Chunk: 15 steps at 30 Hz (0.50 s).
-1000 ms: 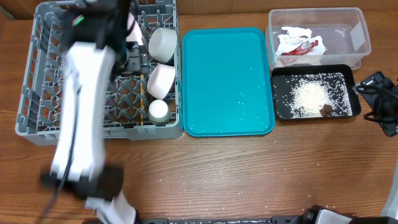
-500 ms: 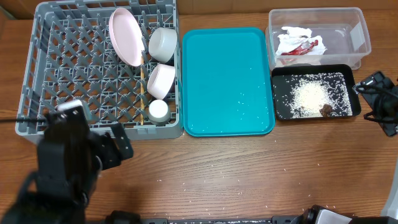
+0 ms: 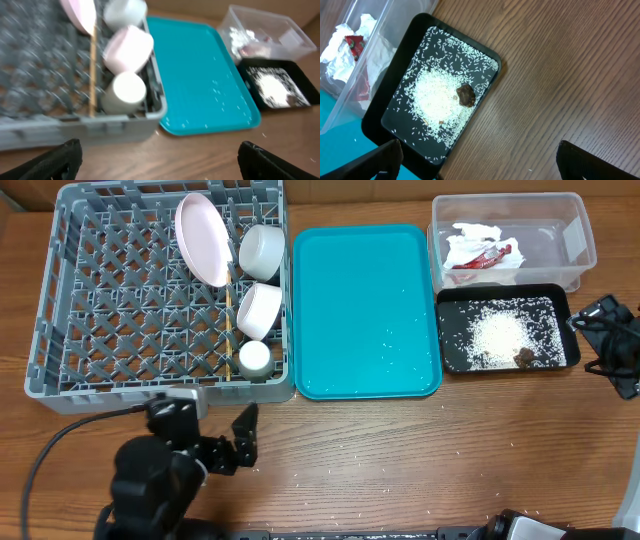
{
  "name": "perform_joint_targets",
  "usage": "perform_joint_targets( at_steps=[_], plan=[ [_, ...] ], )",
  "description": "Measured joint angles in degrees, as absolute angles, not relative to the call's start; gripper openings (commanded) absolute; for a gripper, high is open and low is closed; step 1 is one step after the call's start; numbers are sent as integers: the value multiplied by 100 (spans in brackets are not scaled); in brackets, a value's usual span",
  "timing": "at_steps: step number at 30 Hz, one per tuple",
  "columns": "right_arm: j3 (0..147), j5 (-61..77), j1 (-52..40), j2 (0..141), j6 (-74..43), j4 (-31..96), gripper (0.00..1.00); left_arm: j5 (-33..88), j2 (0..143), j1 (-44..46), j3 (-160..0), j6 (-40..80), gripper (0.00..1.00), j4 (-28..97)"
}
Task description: Sort waste into correct bins and load items into the dishwasher
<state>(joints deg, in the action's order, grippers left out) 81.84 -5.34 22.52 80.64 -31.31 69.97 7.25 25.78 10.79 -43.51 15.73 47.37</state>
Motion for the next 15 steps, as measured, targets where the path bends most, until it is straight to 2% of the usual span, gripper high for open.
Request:
perform_joint_targets(
  at_steps=[15],
  plan=[
    [8184,-537,2252,8064,-3129,6997,100,1100,2593,1079,-4047,2097,100,5867]
  ],
)
